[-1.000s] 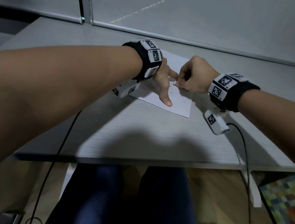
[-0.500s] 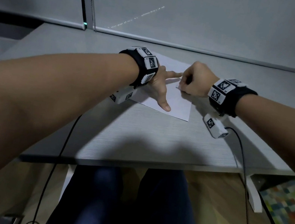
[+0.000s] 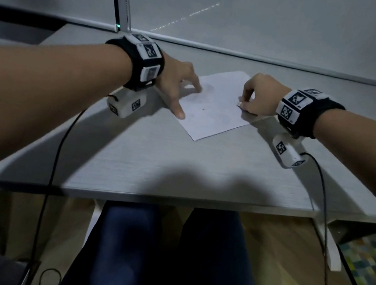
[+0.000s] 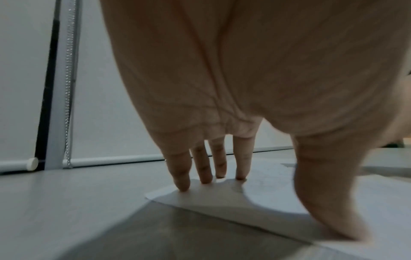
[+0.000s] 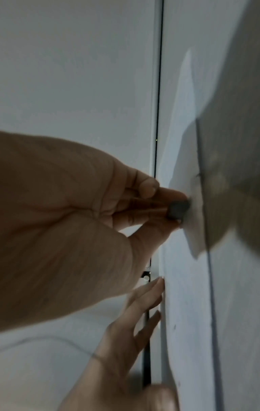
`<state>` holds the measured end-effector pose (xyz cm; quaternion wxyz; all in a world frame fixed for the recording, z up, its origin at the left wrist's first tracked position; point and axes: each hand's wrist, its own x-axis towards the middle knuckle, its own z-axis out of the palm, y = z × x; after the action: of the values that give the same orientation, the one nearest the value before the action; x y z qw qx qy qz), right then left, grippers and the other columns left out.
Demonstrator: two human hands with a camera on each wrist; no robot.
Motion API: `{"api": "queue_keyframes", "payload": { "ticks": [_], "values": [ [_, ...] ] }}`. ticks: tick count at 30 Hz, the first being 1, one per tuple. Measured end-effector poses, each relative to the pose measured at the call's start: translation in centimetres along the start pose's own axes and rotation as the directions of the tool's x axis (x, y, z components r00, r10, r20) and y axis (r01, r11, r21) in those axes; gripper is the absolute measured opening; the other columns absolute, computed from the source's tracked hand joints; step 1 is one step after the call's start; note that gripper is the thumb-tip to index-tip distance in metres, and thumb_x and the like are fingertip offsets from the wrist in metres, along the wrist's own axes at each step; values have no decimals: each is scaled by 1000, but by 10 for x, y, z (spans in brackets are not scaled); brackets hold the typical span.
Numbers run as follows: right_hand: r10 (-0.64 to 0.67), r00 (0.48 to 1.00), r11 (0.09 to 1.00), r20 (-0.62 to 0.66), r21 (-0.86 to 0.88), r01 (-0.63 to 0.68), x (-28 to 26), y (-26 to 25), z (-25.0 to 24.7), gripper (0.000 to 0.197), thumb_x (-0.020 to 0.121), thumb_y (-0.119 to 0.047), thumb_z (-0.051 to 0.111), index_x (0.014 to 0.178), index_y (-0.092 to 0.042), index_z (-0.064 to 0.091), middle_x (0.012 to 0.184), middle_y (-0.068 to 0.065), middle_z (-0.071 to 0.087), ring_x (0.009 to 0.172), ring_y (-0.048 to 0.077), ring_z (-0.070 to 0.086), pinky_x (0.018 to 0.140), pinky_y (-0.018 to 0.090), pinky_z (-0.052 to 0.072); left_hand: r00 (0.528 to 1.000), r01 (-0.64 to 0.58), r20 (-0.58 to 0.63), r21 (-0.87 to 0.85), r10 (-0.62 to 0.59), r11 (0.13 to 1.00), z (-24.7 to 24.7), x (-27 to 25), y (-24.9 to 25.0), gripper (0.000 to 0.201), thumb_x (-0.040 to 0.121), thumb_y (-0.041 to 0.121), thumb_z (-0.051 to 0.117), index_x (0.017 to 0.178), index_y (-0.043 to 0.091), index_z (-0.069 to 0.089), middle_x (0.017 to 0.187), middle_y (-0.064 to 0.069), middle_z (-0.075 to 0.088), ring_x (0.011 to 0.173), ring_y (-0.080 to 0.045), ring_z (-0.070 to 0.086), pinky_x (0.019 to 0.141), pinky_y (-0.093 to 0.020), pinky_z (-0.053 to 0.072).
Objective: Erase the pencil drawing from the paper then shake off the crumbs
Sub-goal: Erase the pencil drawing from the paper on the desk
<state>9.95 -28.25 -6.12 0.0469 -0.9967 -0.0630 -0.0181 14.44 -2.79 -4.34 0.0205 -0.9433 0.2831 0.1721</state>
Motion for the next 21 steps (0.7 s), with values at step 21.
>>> {"api": "queue_keyframes", "payload": {
  "ticks": [21],
  "values": [
    [-215,977,964,3,159,212,-5,-53,13,11,88,-22,76,83,-12,75,82,3,76,74,18,69,74,30,58,1000,-15,-24,34,16,999,16,-4,16,124,57,89,76,161,41,29,159,12,30,149,-25,33,117,-54,32]
  ]
}}
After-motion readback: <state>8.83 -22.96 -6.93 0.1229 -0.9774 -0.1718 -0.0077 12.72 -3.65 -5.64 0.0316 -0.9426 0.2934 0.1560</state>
